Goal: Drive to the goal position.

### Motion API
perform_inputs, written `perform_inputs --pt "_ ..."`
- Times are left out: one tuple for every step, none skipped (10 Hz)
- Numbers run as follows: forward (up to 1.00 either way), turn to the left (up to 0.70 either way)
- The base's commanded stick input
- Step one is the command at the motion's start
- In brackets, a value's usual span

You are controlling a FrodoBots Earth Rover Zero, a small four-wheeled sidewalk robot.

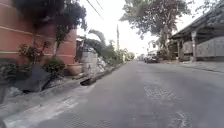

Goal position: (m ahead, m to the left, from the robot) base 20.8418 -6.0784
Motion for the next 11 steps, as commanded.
perform_inputs --pt "0.7 0.0" --pt "0.7 0.0" --pt "0.7 0.0" --pt "0.7 0.0" --pt "0.7 0.0" --pt "0.7 0.0" --pt "0.7 0.0" --pt "0.7 0.0" --pt "0.7 -0.32" --pt "0.7 -0.35" --pt "0.7 -0.35"
